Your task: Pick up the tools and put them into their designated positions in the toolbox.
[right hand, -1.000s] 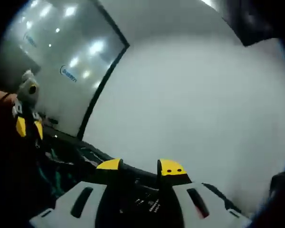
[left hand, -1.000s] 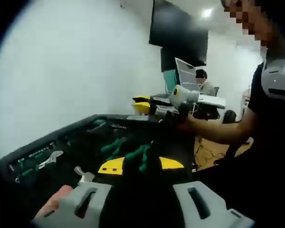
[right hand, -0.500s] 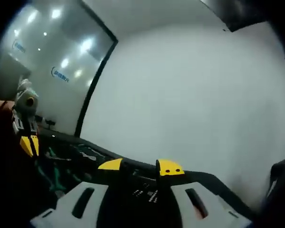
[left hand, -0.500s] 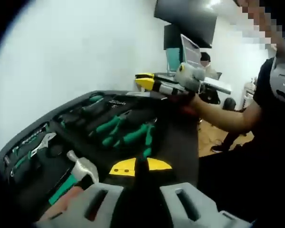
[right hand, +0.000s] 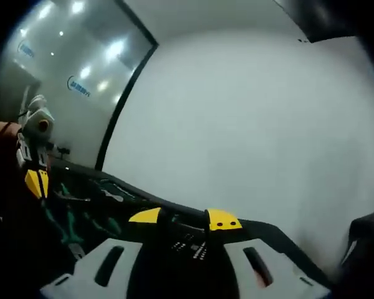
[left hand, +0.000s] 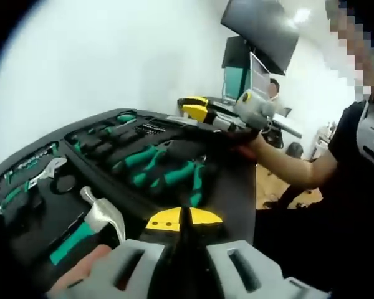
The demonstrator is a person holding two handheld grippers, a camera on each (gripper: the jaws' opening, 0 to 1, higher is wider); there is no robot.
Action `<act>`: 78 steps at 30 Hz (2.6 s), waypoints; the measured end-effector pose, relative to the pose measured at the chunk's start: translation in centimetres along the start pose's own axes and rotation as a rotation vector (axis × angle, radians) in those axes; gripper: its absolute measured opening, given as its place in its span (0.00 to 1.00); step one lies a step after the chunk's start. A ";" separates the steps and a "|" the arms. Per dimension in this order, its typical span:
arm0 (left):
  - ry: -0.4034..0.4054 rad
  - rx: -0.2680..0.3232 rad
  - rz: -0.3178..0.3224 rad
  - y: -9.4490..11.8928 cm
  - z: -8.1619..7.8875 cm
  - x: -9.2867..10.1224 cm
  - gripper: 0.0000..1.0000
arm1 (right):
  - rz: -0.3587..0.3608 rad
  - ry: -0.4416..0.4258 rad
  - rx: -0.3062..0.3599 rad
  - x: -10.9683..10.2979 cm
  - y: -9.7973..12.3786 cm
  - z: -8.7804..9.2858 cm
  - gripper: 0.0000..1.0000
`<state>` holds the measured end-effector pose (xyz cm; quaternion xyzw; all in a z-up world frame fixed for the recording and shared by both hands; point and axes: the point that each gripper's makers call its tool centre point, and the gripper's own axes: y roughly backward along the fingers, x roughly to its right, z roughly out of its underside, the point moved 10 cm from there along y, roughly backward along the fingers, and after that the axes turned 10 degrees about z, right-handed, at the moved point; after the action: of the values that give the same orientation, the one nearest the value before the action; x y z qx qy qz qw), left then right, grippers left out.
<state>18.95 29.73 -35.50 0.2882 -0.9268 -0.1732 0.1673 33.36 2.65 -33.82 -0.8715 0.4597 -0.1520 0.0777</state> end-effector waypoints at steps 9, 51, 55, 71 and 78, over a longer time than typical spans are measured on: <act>0.028 -0.013 0.021 -0.3 -0.3 0.0 0.04 | 0.008 0.034 -0.022 -0.3 -0.6 0.5 0.24; -0.202 -0.301 -0.412 -4.5 -2.5 3.6 0.00 | -0.381 0.228 -0.348 -11.7 0.7 0.0 0.00; -0.197 -0.286 -0.417 -4.5 -2.0 3.5 0.00 | -0.387 0.214 -0.416 -11.7 0.5 0.2 0.00; -0.160 0.191 -0.321 1.0 -2.3 2.1 0.04 | -0.076 0.070 -0.202 0.4 3.1 -3.0 0.10; -0.072 0.641 -0.524 13.1 0.3 -3.3 0.04 | 0.115 -0.270 -0.339 6.9 5.3 -4.3 0.10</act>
<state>15.22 41.88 -30.97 0.5455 -0.8344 0.0773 -0.0134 31.45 -6.00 -29.85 -0.8568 0.5132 0.0501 -0.0005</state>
